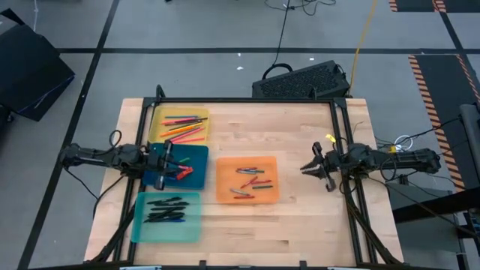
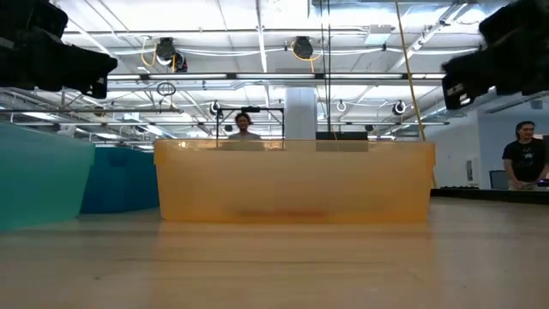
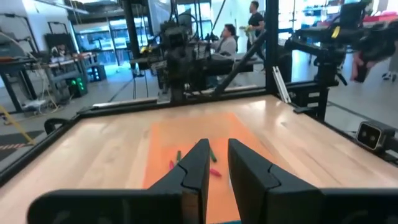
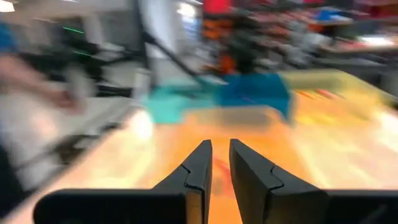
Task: Sort crayons/erasers/pens/pencils in bins
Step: Return to Home Position
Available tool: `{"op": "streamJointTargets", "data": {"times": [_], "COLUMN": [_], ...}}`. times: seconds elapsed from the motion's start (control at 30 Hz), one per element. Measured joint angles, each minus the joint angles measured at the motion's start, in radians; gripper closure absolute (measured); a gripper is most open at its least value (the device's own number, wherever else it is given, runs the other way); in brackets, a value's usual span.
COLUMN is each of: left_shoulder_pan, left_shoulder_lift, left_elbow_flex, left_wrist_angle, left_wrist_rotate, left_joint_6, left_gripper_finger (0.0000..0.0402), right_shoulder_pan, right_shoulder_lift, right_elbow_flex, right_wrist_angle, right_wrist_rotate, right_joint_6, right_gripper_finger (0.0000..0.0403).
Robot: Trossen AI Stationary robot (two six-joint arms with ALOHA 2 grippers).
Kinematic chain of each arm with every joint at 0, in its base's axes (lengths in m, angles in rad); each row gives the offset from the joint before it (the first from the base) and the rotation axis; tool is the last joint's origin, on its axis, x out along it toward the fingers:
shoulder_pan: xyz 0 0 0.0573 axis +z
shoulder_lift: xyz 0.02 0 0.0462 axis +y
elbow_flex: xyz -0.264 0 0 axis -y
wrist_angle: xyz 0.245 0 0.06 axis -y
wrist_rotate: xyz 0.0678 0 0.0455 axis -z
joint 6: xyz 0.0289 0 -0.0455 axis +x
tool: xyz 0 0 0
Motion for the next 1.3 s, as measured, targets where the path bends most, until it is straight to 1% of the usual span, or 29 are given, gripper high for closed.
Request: {"op": "streamJointTargets", "data": {"times": [0.1, 0.17, 0.2, 0.3, 1.07, 1.13, 1.27, 1.3], "left_shoulder_pan": [0.000, 0.000, 0.000, 0.000, 0.000, 0.000, 0.000, 0.000], "left_shoulder_lift": [0.001, 0.000, 0.000, 0.000, 0.000, 0.000, 0.001, 0.001], "left_elbow_flex": [0.000, 0.000, 0.000, 0.000, 0.000, 0.000, 0.000, 0.000], "left_wrist_angle": [0.000, 0.002, 0.002, 0.005, 0.010, 0.010, 0.011, 0.011], "left_wrist_rotate": [-0.003, -0.003, -0.004, -0.006, -0.008, -0.008, -0.008, -0.008], "left_joint_6": [0.003, 0.003, 0.003, 0.003, 0.004, 0.004, 0.004, 0.004], "left_gripper_finger": [0.0339, 0.0339, 0.0339, 0.0339, 0.0339, 0.0339, 0.0339, 0.0339], "right_shoulder_pan": [0.000, 0.000, 0.000, 0.000, 0.000, 0.000, -0.011, -0.016], "right_shoulder_lift": [0.008, 0.013, 0.014, 0.015, 0.015, -0.010, -0.119, -0.124], "right_elbow_flex": [0.000, 0.000, 0.000, -0.001, -0.001, -0.001, -0.001, -0.001], "right_wrist_angle": [-0.043, -0.065, -0.066, -0.066, -0.071, -0.074, -0.074, -0.064], "right_wrist_rotate": [0.170, 0.243, 0.257, 0.262, 0.263, 0.263, 0.263, 0.264], "right_joint_6": [-0.007, -0.030, -0.045, -0.083, -0.072, -0.072, -0.071, -0.071], "right_gripper_finger": [0.0353, 0.0353, 0.0353, 0.0353, 0.0353, 0.0353, 0.0353, 0.0353]}}
